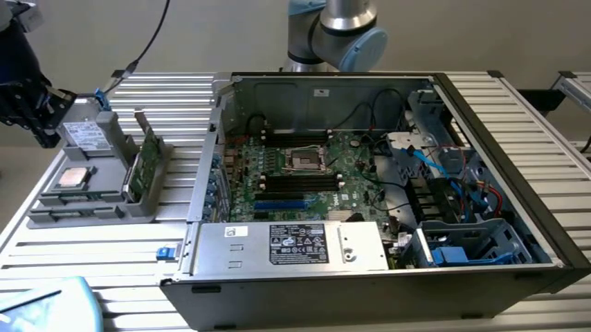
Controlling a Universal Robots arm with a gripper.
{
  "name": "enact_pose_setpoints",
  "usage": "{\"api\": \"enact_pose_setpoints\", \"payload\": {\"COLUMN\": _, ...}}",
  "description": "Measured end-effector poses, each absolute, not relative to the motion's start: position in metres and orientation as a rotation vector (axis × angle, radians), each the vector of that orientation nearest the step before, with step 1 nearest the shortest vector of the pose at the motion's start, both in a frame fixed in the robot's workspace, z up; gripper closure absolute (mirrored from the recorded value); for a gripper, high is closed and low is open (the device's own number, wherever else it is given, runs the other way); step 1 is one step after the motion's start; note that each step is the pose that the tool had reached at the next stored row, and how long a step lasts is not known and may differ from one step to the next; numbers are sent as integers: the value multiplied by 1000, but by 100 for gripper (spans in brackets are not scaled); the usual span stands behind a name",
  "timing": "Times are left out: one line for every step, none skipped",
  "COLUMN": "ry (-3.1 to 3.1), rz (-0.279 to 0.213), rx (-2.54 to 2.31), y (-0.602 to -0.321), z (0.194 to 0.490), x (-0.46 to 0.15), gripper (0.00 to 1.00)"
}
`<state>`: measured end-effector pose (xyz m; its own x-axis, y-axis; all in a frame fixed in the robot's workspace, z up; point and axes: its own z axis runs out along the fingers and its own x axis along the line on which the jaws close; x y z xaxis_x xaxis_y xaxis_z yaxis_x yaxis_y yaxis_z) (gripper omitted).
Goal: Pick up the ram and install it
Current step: 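Reach for the ram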
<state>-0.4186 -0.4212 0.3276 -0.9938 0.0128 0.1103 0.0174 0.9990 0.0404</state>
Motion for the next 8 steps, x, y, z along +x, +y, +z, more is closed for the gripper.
{"api": "enact_pose_setpoints", "payload": {"ry": -3030, "rz": -63, "rx": -23, "y": -421, "z": 328, "x": -418, "gripper": 89}}
{"api": "enact_pose_setpoints", "payload": {"ry": -3029, "rz": -63, "rx": -21, "y": -421, "z": 328, "x": -417, "gripper": 89}}
{"api": "enact_pose_setpoints", "payload": {"ry": -3027, "rz": -62, "rx": -18, "y": -421, "z": 328, "x": -416, "gripper": 89}}
{"api": "enact_pose_setpoints", "payload": {"ry": -3025, "rz": -62, "rx": -14, "y": -421, "z": 328, "x": -416, "gripper": 89}}
{"api": "enact_pose_setpoints", "payload": {"ry": -3024, "rz": -62, "rx": -9, "y": -421, "z": 328, "x": -416, "gripper": 89}}
{"api": "enact_pose_setpoints", "payload": {"ry": -3023, "rz": -61, "rx": -3, "y": -421, "z": 328, "x": -416, "gripper": 89}}
{"api": "enact_pose_setpoints", "payload": {"ry": -3021, "rz": -61, "rx": 7, "y": -421, "z": 328, "x": -416, "gripper": 89}}
{"api": "enact_pose_setpoints", "payload": {"ry": -3019, "rz": -60, "rx": 16, "y": -421, "z": 328, "x": -415, "gripper": 89}}
